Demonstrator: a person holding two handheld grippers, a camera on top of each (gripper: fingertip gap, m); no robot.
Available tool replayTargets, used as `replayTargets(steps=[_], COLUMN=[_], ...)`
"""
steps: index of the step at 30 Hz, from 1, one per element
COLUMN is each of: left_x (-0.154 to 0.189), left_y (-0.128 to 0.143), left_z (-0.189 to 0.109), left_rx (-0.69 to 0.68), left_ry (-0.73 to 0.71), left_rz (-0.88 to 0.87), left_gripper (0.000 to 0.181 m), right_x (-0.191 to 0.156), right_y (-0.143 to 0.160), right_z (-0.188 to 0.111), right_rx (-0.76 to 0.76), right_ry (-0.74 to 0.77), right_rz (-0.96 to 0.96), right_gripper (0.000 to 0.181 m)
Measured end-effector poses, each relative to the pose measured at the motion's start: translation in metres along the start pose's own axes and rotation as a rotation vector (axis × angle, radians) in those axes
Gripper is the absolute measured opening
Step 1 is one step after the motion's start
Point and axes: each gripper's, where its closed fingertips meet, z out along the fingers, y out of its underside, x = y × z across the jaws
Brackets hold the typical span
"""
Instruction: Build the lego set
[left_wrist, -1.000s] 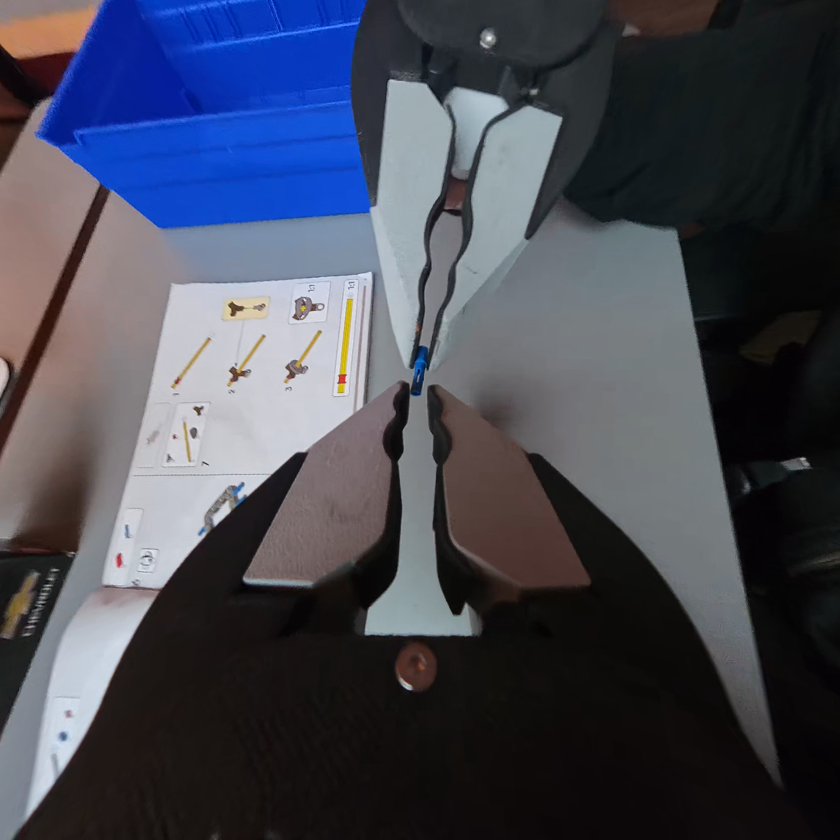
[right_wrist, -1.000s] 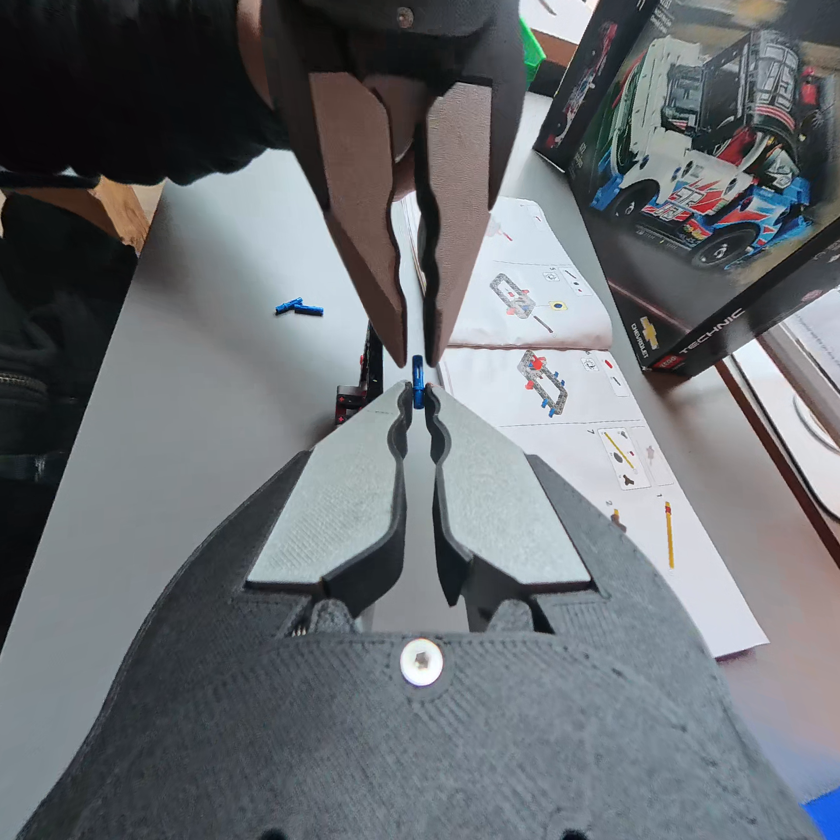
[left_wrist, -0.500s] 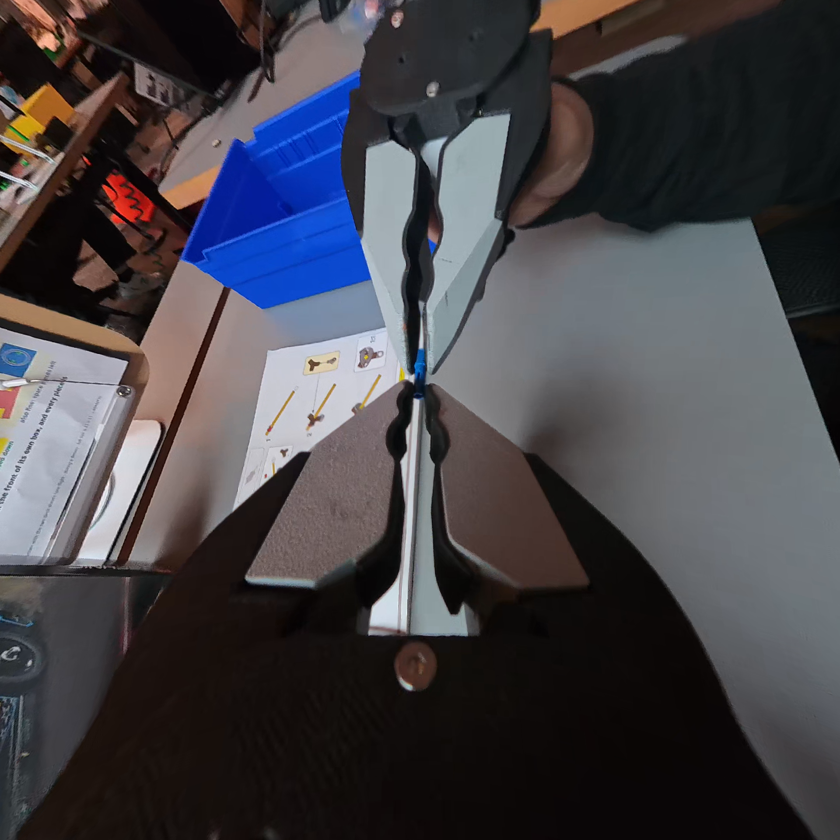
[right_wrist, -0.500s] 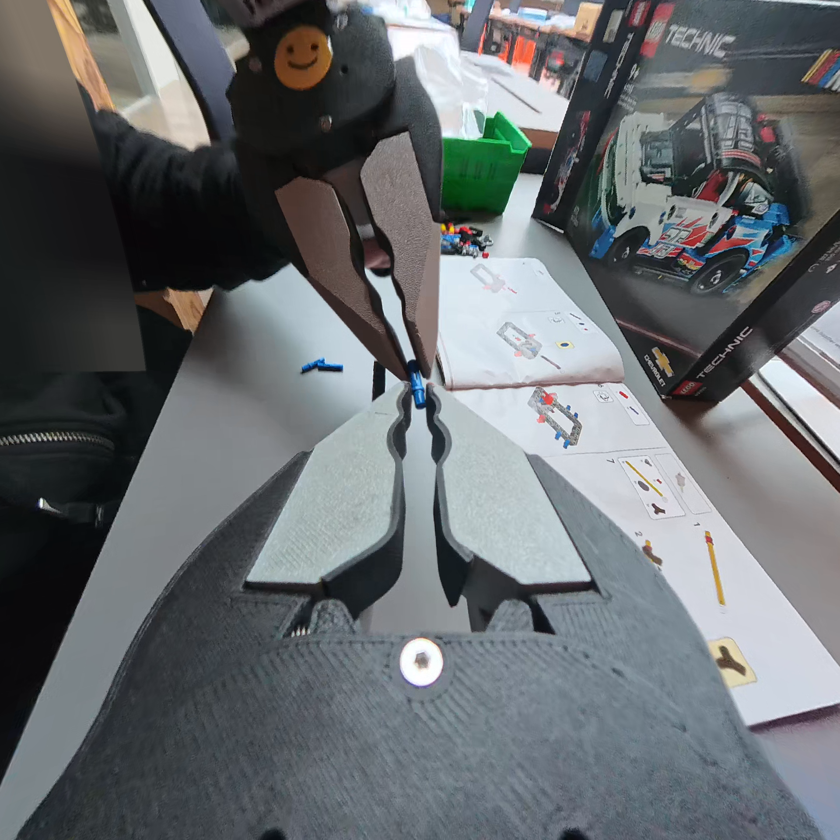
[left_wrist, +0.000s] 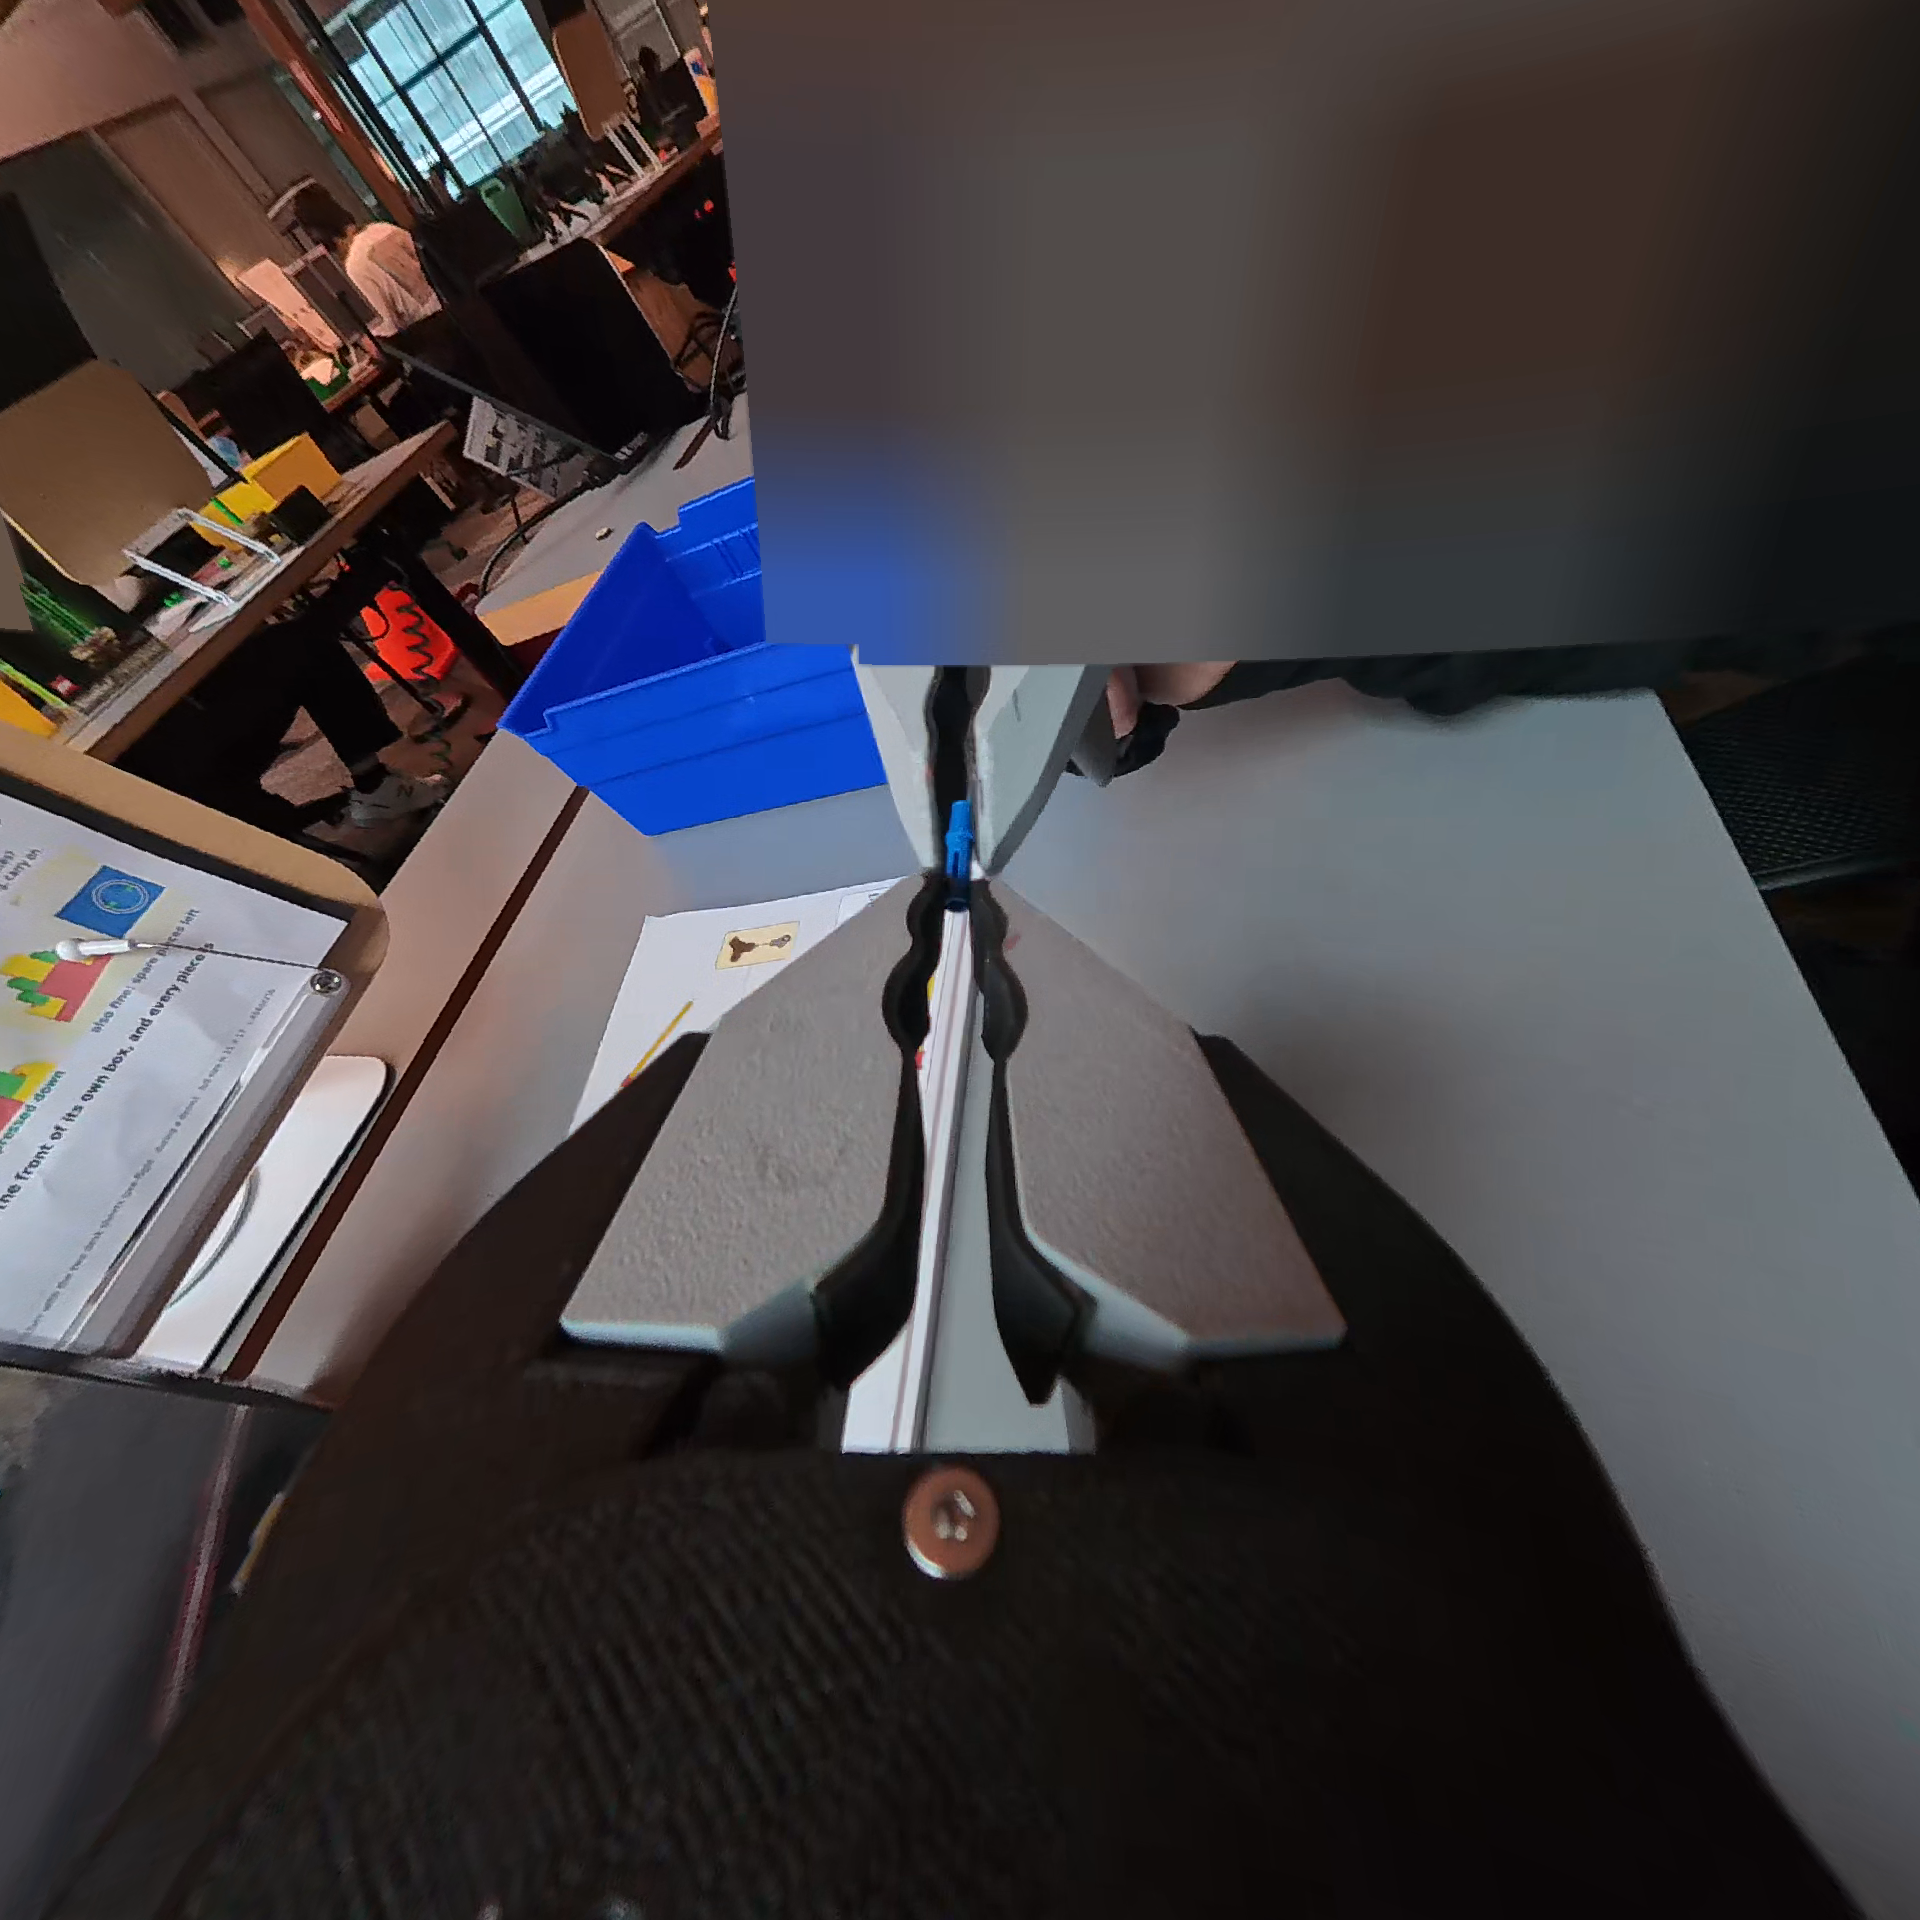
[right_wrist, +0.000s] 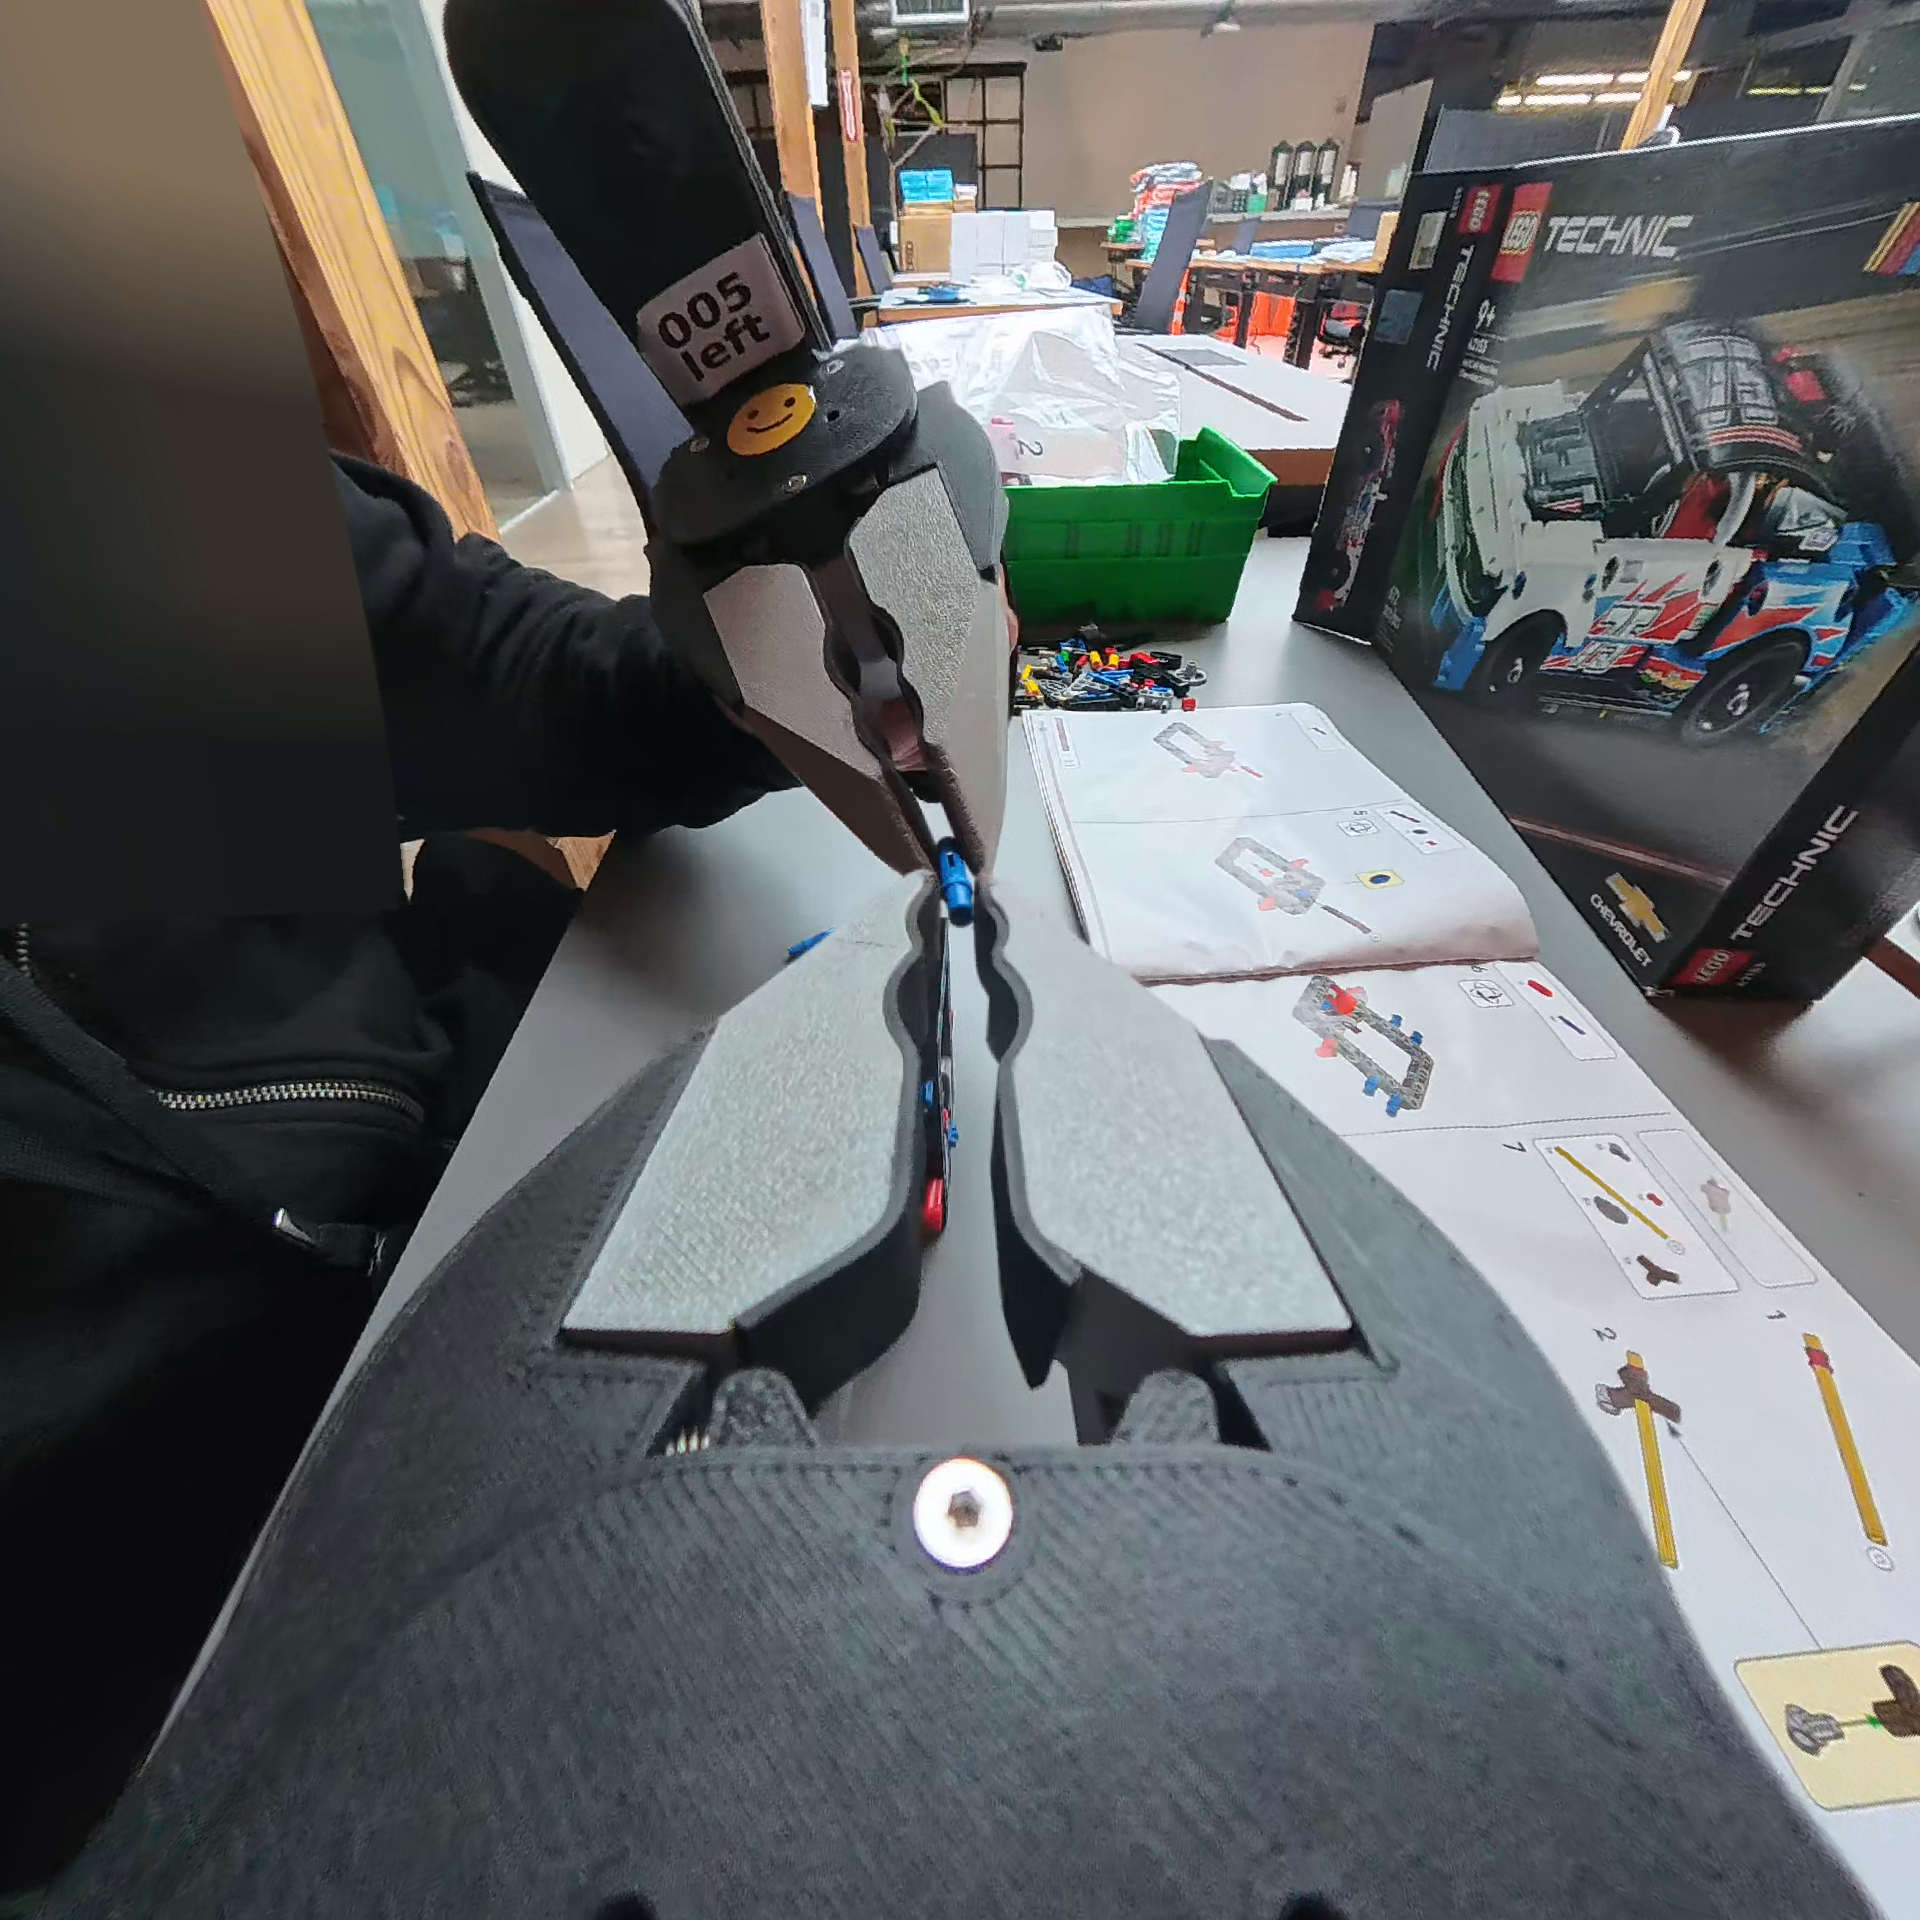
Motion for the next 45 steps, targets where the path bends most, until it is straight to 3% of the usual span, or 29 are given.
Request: replayTargets(steps=[22,27,33,38,45], left_x=[-0.004,-0.003,0.018,0.035,0.045], left_y=[-0.005,0.004,0.035,0.071,0.087], left_z=[0.000,0.004,-0.001,0.005,0.011], left_rx=[0.045,0.014,-0.188,-0.405,-0.551], left_ry=[-0.031,-0.012,0.248,0.299,0.349], left_rz=[-0.017,-0.042,-0.211,-0.137,-0.139], left_gripper=[0.002,0.003,0.037,0.024,0.009], right_x=[0.001,0.004,0.010,0.008,0.011], right_y=[-0.008,0.000,0.013,0.028,0.043], right_z=[-0.002,-0.001,-0.010,-0.004,-0.001], right_rx=[0.071,0.014,-0.036,-0.096,-0.169], right_ry=[-0.017,-0.002,0.016,0.002,0.016], right_rz=[0.076,0.075,0.061,0.080,0.072], right_gripper=[0.002,0.002,0.002,0.002,0.002])
